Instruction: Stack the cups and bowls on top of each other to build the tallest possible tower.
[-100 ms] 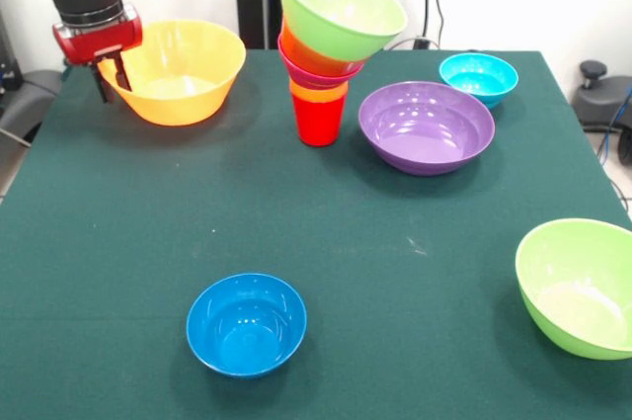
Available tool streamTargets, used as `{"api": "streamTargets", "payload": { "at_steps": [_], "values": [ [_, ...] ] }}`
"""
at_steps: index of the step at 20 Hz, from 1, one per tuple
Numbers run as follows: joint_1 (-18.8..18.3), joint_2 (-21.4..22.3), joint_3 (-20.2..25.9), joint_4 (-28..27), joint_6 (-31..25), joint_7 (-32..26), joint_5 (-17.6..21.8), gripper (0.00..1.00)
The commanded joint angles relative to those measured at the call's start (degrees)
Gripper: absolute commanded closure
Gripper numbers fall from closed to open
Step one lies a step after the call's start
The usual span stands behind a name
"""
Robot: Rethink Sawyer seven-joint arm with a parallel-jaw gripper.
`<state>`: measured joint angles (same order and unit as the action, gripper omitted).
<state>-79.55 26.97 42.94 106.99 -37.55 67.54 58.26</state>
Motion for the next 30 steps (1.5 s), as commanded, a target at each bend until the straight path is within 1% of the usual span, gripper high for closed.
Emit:
{"api": "streamTargets", "payload": {
  "at_steps": [1, 2, 5, 9, 17, 20, 30],
  "values": [
    [1.5, -0.6, -2.1, -0.2, -1.5, -13.3, 4.0, 1.0],
    [1.6, 0.4, -1.6, 0.3, -2.1, -13.4, 3.3, 1.0],
    [2.2, 1.3, -1.7, 0.5, -4.3, -13.6, 1.9, 1.0],
    [2.4, 4.5, -0.4, 2.2, -6.5, -14.0, -0.6, 1.0],
    [2.8, 7.4, -0.1, 3.1, -7.5, -14.4, -1.3, 1.0],
    [3.2, 8.2, -0.3, 3.3, -7.6, -14.0, -1.0, 1.0],
    [3.9, 11.5, 1.0, 4.5, -9.7, -13.7, -3.2, 1.0]
  ]
}}
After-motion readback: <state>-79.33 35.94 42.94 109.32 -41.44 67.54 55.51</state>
